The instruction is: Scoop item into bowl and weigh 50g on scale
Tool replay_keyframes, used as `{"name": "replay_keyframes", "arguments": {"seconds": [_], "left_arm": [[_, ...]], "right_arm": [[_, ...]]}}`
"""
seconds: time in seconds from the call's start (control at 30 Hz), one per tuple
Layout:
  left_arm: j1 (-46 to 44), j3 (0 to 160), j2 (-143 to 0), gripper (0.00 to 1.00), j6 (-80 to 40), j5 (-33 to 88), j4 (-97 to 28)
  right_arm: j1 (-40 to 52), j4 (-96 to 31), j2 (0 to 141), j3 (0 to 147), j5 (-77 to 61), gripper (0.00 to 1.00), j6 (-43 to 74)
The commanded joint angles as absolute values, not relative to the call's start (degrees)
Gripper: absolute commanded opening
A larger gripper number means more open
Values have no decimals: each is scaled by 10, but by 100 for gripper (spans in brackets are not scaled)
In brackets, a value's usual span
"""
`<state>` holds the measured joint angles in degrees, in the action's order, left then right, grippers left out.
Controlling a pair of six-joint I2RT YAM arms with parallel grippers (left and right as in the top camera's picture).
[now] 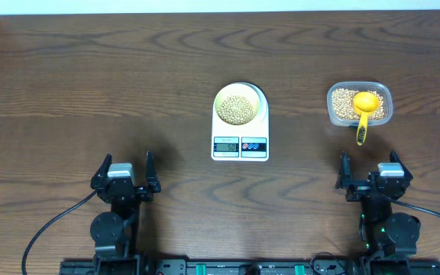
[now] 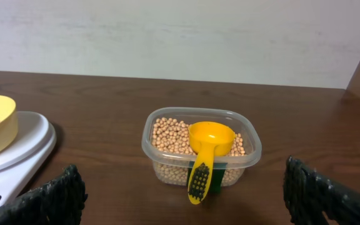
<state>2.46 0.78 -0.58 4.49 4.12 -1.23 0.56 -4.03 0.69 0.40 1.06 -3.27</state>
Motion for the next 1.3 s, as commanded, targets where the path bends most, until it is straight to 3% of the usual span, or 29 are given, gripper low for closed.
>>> {"name": "replay_keyframes", "arguments": {"seconds": [0.0,1.27], "left_arm": [[22,2,-3,89,40,47,-38],[22,2,-1,89,36,53,-39]], "right_arm": [[3,-43,3,3,9,99,-39],[3,-43,3,3,9,99,-39]]}}
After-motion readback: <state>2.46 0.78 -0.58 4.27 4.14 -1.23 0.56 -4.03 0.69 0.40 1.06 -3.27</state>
